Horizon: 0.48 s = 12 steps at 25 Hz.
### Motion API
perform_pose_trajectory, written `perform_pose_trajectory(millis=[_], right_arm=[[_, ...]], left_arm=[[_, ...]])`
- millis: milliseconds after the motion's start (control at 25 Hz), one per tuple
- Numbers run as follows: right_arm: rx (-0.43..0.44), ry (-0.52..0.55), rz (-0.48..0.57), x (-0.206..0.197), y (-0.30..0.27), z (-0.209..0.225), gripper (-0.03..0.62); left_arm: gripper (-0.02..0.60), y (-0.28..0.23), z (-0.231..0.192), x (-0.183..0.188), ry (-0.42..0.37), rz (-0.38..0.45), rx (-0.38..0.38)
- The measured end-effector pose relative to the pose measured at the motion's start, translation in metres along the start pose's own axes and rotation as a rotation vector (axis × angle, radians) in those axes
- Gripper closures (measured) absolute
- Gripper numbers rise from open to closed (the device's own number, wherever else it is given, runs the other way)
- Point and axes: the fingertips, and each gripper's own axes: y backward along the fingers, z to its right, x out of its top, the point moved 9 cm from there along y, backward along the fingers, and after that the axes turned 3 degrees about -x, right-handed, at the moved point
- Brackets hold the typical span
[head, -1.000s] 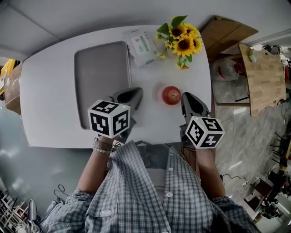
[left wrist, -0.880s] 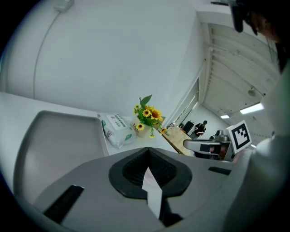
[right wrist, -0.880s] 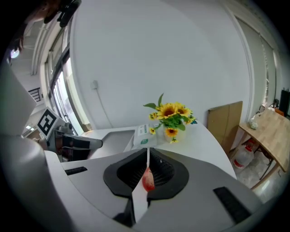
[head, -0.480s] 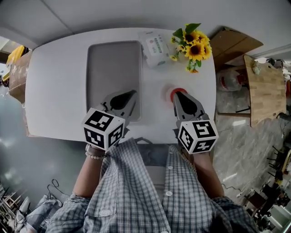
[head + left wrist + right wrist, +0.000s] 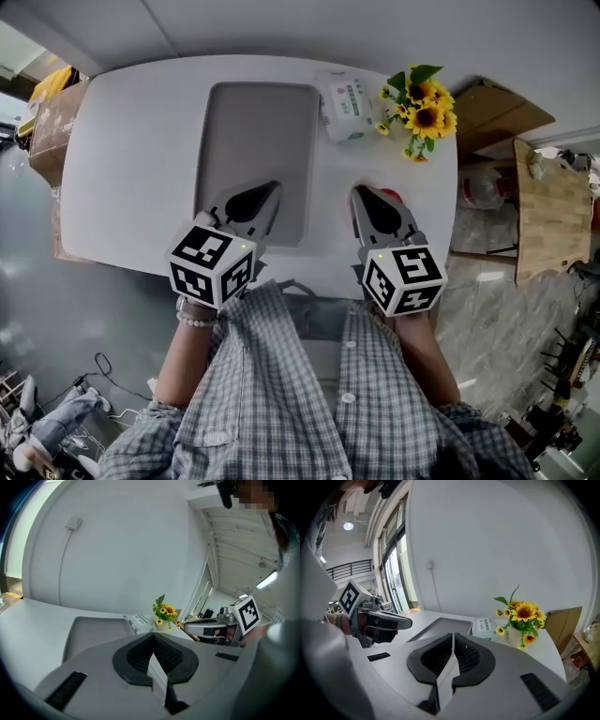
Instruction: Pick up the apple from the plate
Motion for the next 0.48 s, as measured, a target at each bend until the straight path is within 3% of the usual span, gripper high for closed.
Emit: perform_pose_trajectory(millis=[480], right_arm=[[0.017,0.007,-0.001,0.0025,-0.0059,-0.0101,0.563]], left_arm=[[0.572,0.0112,-0.0093,-0.0012,0.033,0.029,0.034]])
